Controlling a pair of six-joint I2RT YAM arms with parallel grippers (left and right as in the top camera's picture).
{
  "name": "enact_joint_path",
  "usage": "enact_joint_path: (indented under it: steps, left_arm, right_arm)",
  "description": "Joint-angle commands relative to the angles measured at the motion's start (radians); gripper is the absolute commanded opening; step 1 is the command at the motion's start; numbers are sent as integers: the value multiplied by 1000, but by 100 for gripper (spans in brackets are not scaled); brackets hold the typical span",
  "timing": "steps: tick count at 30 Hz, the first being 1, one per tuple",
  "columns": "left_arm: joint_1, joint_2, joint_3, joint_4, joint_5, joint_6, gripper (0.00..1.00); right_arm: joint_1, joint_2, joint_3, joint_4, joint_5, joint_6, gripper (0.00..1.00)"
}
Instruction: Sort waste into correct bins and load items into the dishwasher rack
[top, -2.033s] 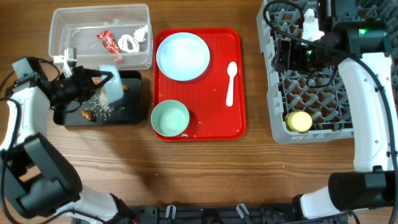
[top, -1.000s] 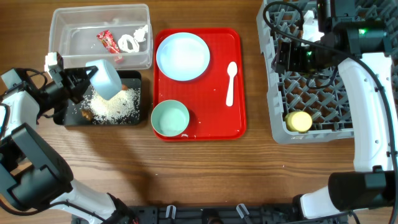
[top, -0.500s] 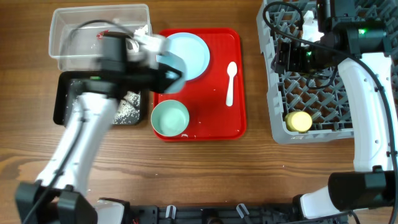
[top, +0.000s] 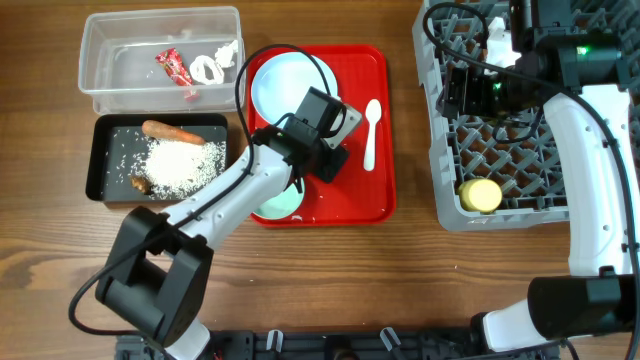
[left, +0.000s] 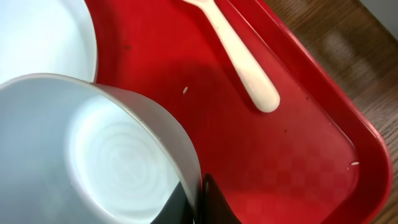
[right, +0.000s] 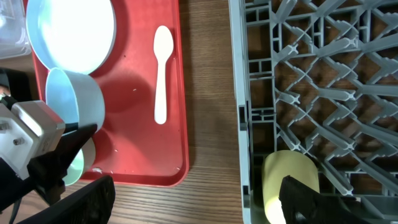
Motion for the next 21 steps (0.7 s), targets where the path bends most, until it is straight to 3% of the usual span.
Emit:
enact_joint_path:
  steps: [1, 4, 7, 9, 15, 21]
  left_arm:
    - [-1, 7, -4, 16, -16, 19, 6]
    - [-1, 7, -4, 16, 21, 19, 10]
    - [-1, 7, -4, 22, 40, 19, 23]
    - [-1, 7, -3, 29, 40, 8, 25]
    - [44, -29, -3, 58, 40, -237, 25]
    - [191, -124, -3, -1, 41, -492, 34]
  right_arm:
    - [2, -4, 5, 2, 12, -20, 86]
    - [2, -4, 5, 2, 12, -21, 86]
    - [2, -4, 5, 2, 12, -20, 86]
    - [2, -4, 5, 3, 12, -18, 86]
    - [23, -4, -31, 85, -161, -17, 86]
    - [146, -2, -142, 293, -175, 99, 85]
